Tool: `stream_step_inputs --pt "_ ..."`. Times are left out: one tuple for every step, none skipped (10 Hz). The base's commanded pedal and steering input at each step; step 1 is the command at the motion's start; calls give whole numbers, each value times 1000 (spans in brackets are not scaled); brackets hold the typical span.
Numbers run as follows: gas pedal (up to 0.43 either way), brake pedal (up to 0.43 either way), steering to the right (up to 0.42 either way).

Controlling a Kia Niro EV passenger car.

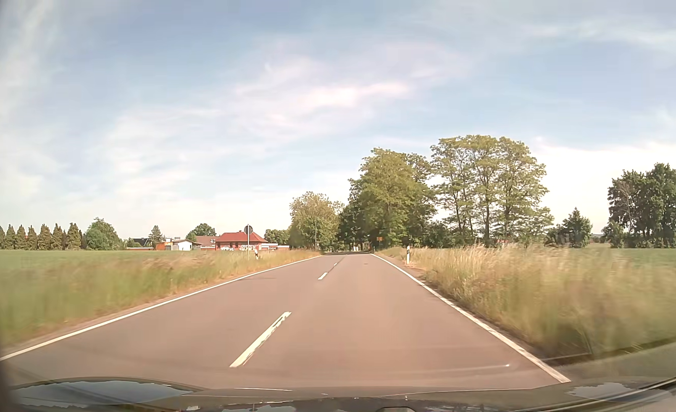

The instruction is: Follow the waypoints while adhering to traffic rules and regulations

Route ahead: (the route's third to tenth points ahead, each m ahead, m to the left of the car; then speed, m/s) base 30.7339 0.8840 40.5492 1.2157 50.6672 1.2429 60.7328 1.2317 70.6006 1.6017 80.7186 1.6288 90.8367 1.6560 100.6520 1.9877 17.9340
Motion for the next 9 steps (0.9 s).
stream_step_inputs --pt "0 0 -2" --pt "0 0 -5" --pt "0 0 -5" --pt "0 0 -5" --pt "0 0 -5" --pt "0 0 -4" --pt "0 0 -4" --pt "0 0 -4" --pt "0 0 -3"
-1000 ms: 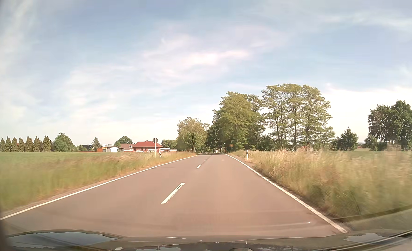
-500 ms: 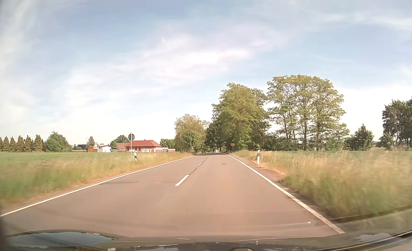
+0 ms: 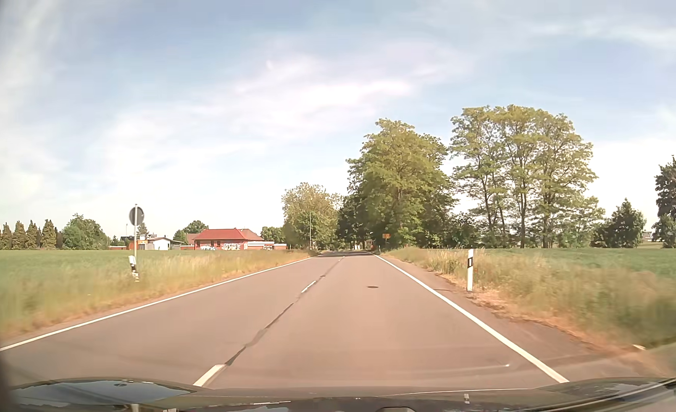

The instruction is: Follow the waypoints while adhering to traffic rules and regulations

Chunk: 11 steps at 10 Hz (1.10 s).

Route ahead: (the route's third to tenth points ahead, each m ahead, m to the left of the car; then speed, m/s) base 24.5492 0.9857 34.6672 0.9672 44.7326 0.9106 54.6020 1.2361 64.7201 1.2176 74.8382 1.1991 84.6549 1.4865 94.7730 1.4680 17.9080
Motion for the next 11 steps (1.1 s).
stream_step_inputs --pt "0 0 -3" --pt "0 0 -3" --pt "0 0 -3" --pt "0 0 -3" --pt "0 0 -3" --pt "0 61 -3" --pt "0 18 -3" --pt "0 0 -3" --pt "0 0 -3" --pt "0 0 -3" --pt "0 0 -3"
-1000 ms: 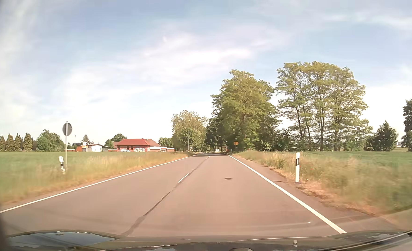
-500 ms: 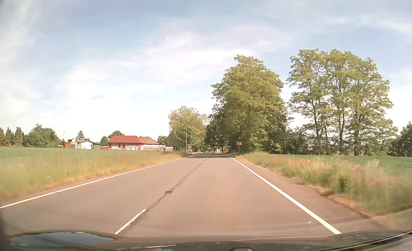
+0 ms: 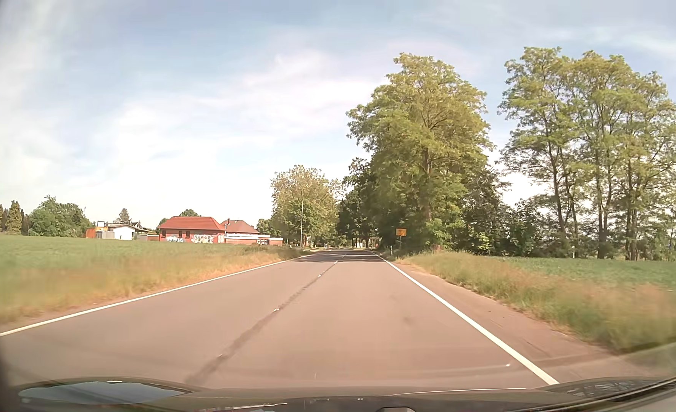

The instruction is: Follow the waypoints while adhering to traffic rules and regulations

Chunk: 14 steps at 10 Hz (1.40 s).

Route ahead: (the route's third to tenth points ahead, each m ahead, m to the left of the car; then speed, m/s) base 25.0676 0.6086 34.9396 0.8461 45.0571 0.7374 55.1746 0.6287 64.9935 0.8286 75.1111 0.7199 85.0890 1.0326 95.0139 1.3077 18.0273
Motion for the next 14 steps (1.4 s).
stream_step_inputs --pt "0 12 -3" --pt "0 110 -3" --pt "0 159 -3" --pt "0 207 -3" --pt "0 256 -3" --pt "0 280 -3" --pt "0 293 -2" --pt "0 293 -2" --pt "0 287 -1" --pt "0 280 1" --pt "0 280 2" --pt "0 280 3" --pt "0 280 4" --pt "0 280 5"
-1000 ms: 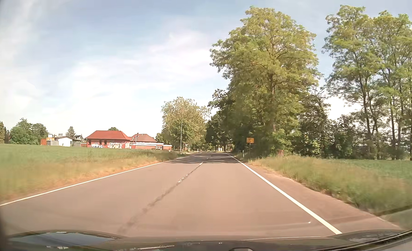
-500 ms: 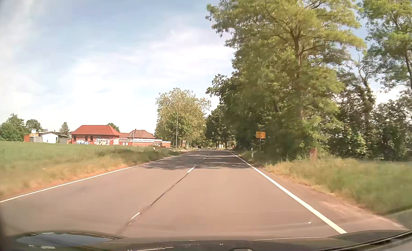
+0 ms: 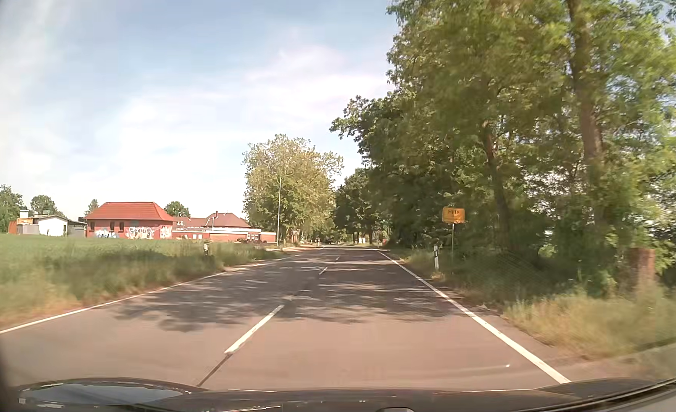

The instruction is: Follow the waypoints while adhering to traffic rules and regulations

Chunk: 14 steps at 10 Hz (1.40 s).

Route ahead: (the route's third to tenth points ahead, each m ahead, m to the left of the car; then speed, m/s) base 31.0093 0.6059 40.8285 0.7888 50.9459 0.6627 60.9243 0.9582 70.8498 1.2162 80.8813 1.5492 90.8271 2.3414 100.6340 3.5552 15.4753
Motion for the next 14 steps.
stream_step_inputs --pt "0 280 6" --pt "0 280 6" --pt "0 280 6" --pt "0 280 6" --pt "0 274 6" --pt "0 268 6" --pt "0 262 6" --pt "0 256 6" --pt "0 256 6" --pt "0 262 6" --pt "0 262 6" --pt "0 262 6" --pt "0 262 5" --pt "0 262 4"
